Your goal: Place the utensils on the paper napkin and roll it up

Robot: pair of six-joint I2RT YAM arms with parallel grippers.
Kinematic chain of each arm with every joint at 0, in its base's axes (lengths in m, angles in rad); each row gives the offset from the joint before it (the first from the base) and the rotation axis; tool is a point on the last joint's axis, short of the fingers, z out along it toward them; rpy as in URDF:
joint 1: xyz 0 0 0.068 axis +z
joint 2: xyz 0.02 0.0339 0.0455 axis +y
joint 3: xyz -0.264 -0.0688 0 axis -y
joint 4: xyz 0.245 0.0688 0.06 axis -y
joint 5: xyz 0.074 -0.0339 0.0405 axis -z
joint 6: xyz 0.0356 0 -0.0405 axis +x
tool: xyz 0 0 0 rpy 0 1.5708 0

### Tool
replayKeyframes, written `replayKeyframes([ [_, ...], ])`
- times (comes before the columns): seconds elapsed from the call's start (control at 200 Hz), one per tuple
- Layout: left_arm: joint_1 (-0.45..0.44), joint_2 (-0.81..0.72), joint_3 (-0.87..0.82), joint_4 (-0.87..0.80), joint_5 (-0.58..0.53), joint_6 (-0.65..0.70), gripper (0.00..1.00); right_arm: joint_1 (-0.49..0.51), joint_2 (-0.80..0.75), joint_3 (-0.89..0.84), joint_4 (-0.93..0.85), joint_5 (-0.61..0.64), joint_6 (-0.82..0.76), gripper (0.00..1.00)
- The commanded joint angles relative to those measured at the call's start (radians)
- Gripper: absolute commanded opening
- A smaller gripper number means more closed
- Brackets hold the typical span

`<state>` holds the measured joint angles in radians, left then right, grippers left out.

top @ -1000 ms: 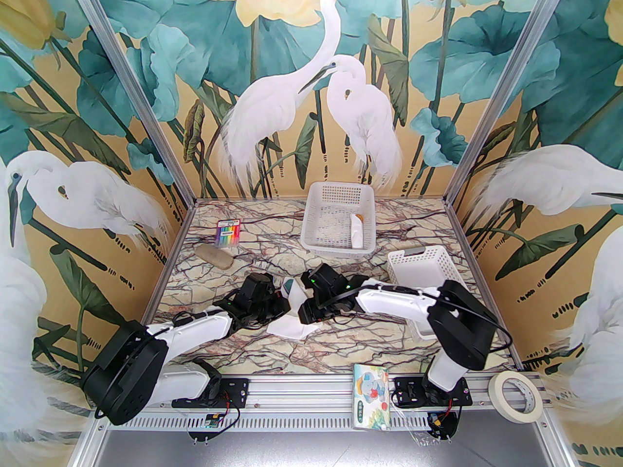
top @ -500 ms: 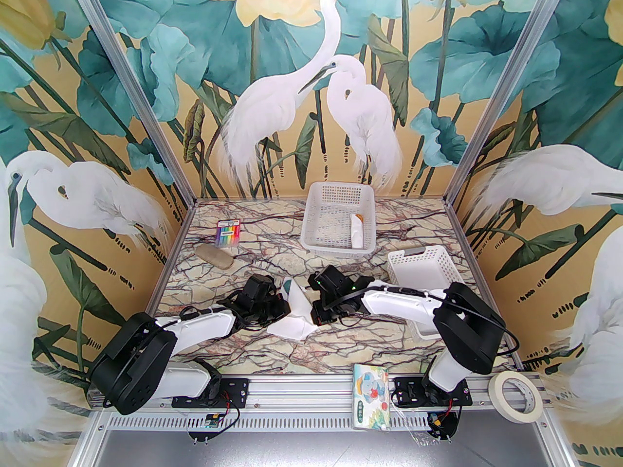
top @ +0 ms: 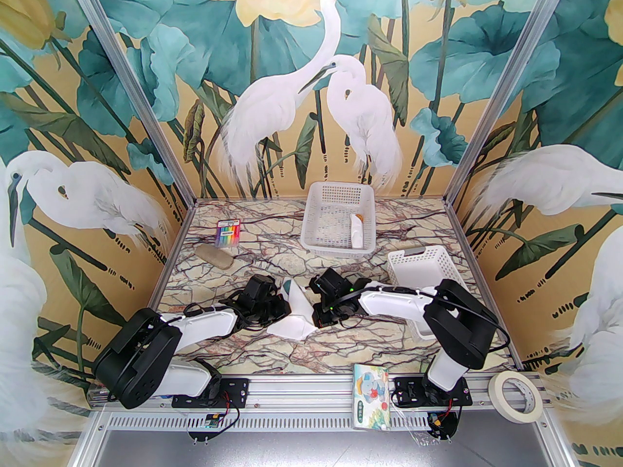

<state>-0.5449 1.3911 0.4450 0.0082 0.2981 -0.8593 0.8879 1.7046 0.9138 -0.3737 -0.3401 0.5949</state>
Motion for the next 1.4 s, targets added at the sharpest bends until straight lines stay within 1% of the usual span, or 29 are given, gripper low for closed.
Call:
replayKeyframes([
  [0.0,0.005,0.026,-0.001,0.012,-0.01,0.02,0.07,-0.004,0.024,-0.022,0.019,-0.006,0.012,0.0],
  [0.485,0.006,0.043,-0.005,0.01,-0.018,0.023,0.07,-0.004,0.0,-0.064,-0.013,0.036,-0.001,0.0],
  [0.575,0.005,0.038,-0.006,0.01,-0.013,0.025,0.07,-0.004,-0.031,-0.043,-0.027,0.041,-0.008,0.0],
  [0.625,0.005,0.035,-0.006,0.01,-0.008,0.027,0.07,-0.005,-0.049,-0.024,-0.049,0.056,-0.021,0.04],
  [0.695,0.005,0.031,-0.007,0.012,-0.004,0.032,0.07,-0.008,-0.072,0.01,-0.081,0.085,-0.046,0.06],
  [0.79,0.005,0.027,-0.008,0.017,0.002,0.034,0.07,-0.016,-0.094,0.042,-0.093,0.102,-0.081,0.06],
  [0.85,0.005,0.026,-0.01,0.019,0.004,0.031,0.07,-0.02,-0.096,0.05,-0.07,0.081,-0.091,0.0],
  [0.96,0.005,0.025,-0.012,0.024,0.004,0.03,0.07,-0.02,-0.057,0.056,-0.002,-0.01,-0.076,0.0],
  [1.04,0.005,0.025,-0.014,0.027,0.004,0.028,0.07,-0.016,-0.017,0.056,0.055,-0.054,-0.051,0.0],
  [1.305,0.005,0.026,-0.015,0.034,0.006,0.027,0.08,0.0,0.087,0.081,0.12,-0.093,-0.026,0.0],
  [1.395,0.005,0.017,-0.013,0.041,0.016,0.026,0.11,0.004,0.103,0.079,0.116,-0.1,-0.025,0.0],
])
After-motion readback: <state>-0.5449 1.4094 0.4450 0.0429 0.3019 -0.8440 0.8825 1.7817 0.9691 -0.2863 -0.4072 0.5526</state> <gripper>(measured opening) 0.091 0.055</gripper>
